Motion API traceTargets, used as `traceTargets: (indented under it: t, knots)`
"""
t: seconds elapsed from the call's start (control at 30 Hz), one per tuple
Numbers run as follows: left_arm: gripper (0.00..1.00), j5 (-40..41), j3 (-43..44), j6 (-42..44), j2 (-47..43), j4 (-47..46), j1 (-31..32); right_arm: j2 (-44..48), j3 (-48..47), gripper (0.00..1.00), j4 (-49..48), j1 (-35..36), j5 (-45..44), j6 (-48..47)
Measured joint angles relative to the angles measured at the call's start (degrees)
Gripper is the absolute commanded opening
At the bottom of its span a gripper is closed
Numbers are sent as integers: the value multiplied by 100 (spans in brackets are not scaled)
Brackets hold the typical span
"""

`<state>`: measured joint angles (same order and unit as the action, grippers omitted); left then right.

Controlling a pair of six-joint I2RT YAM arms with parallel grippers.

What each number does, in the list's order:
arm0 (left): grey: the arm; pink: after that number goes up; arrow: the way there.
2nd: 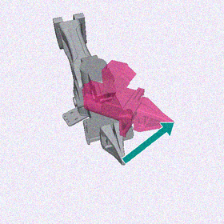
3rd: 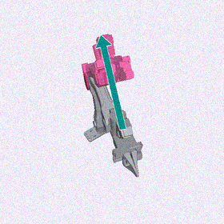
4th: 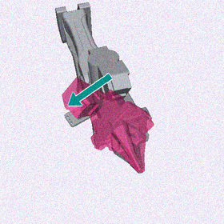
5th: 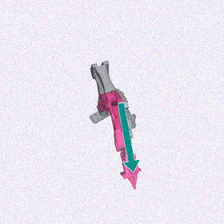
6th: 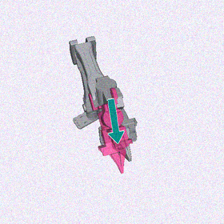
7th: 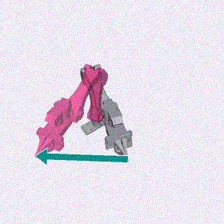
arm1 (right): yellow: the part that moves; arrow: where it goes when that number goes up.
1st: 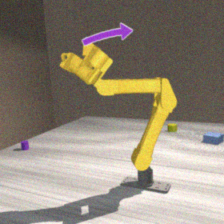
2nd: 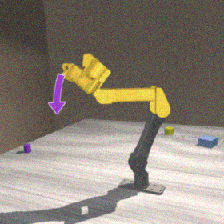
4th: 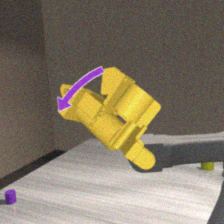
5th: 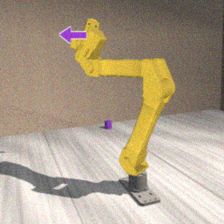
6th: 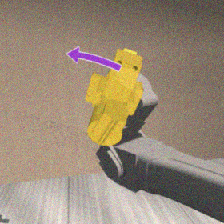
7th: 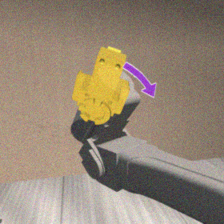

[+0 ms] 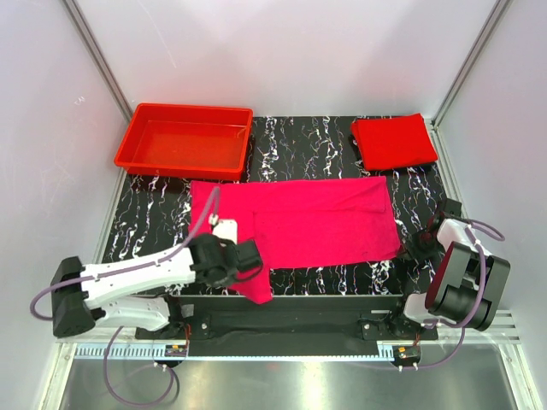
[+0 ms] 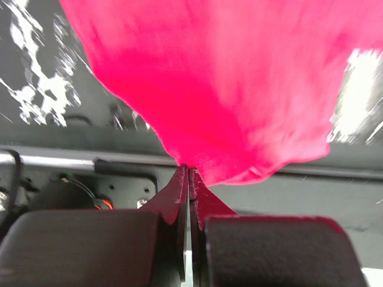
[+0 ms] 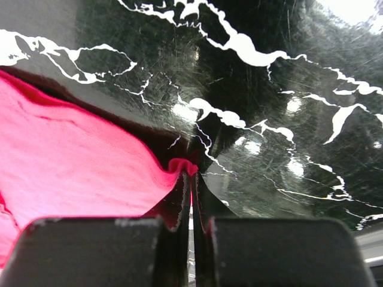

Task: Fold and stack the t-shirts
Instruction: Fold the tshirt

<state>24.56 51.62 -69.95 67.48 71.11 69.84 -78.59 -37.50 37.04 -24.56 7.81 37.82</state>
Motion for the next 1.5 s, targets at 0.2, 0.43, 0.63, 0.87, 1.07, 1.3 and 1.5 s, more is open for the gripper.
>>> traceTargets:
  t: [0.2,0.43,0.63,0.87,1.07,1.3,1.5]
  knots:
    - [0,254,590,994,-160,17,-1152,11,-323,0,216,0,-26,-267]
    - [0,341,1397,2328,258,-221,-2549,-522,-1296,0,546,125,-81,-614]
    - [0,328,2105,3265,979,-619,-3510,-1257,-2105,0,798,437,-116,-970]
    - [0,236,2817,3901,1709,-938,-4166,-1963,-2771,0,1058,984,-129,-1294]
    - [0,177,3425,4194,2214,-1062,-4385,-2291,-3276,0,1294,1016,-127,-1421]
    - [0,133,3755,4369,2527,-1104,-4564,-2518,-3936,0,1451,1016,-107,-1449]
    - [0,98,3851,4474,2828,-1139,-4712,-2929,-4227,0,1508,1016,-68,-1447]
